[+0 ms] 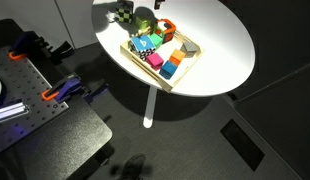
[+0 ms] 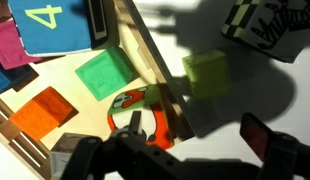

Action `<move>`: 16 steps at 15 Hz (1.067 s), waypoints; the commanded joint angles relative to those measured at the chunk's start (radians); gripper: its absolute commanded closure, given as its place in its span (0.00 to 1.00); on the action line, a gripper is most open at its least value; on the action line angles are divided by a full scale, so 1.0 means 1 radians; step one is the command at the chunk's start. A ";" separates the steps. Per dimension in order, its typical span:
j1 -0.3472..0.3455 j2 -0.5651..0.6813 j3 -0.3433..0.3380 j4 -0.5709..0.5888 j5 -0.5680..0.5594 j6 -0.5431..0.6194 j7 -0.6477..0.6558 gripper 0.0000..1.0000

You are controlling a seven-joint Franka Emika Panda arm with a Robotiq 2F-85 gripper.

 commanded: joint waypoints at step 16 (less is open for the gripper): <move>-0.037 -0.300 0.019 -0.143 -0.136 -0.333 -0.143 0.00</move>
